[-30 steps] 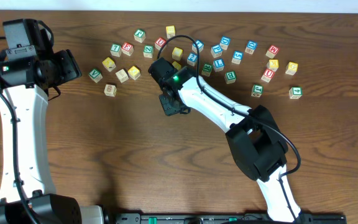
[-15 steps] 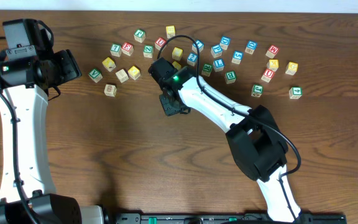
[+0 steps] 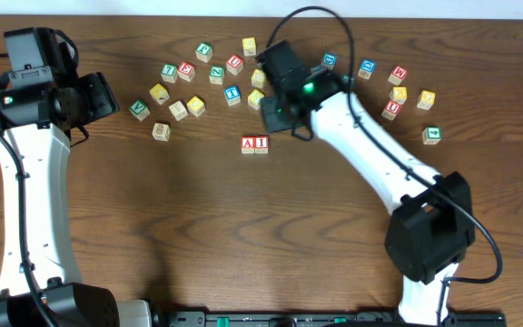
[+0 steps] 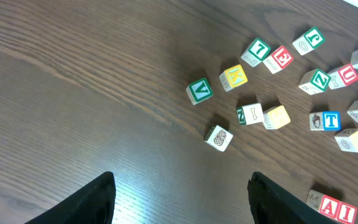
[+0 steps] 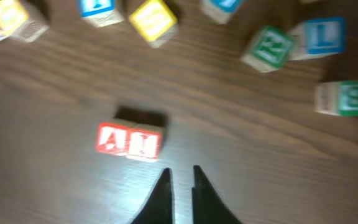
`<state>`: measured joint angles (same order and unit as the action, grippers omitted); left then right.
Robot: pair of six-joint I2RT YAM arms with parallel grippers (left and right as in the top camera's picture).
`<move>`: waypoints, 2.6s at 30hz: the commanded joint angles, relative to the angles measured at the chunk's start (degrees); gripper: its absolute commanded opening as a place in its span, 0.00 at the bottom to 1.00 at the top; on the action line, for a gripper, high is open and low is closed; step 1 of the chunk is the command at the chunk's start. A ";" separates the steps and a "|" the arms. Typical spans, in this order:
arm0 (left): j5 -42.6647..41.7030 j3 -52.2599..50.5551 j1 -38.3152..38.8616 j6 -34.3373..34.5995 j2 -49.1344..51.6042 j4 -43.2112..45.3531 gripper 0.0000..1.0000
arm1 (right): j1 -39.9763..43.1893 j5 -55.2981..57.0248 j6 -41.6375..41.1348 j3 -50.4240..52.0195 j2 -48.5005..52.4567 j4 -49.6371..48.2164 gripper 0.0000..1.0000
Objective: Spell out AI2
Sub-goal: 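Raise the right gripper and move it over the blue '2' block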
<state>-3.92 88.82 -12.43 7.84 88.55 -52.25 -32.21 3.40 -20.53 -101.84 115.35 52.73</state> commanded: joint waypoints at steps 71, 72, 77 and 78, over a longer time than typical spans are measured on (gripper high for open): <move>0.48 0.50 0.00 -0.28 0.20 -0.46 0.69 | 7.78 -0.48 -17.25 -27.26 26.01 -6.71 0.59; 0.48 0.50 0.00 -0.28 0.20 -0.46 0.69 | 7.72 -0.28 -17.57 -27.26 26.40 -6.75 0.58; 0.48 0.50 0.00 -0.28 0.20 -0.48 0.68 | 7.48 0.33 -18.64 -27.21 27.93 -7.82 0.56; 0.48 0.50 0.00 -0.28 0.17 -0.46 0.69 | 7.39 0.72 -18.67 -27.12 28.28 -8.33 0.56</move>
<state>-3.92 88.82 -12.43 7.84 88.55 -52.53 -24.14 2.09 -37.45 -128.20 141.73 45.15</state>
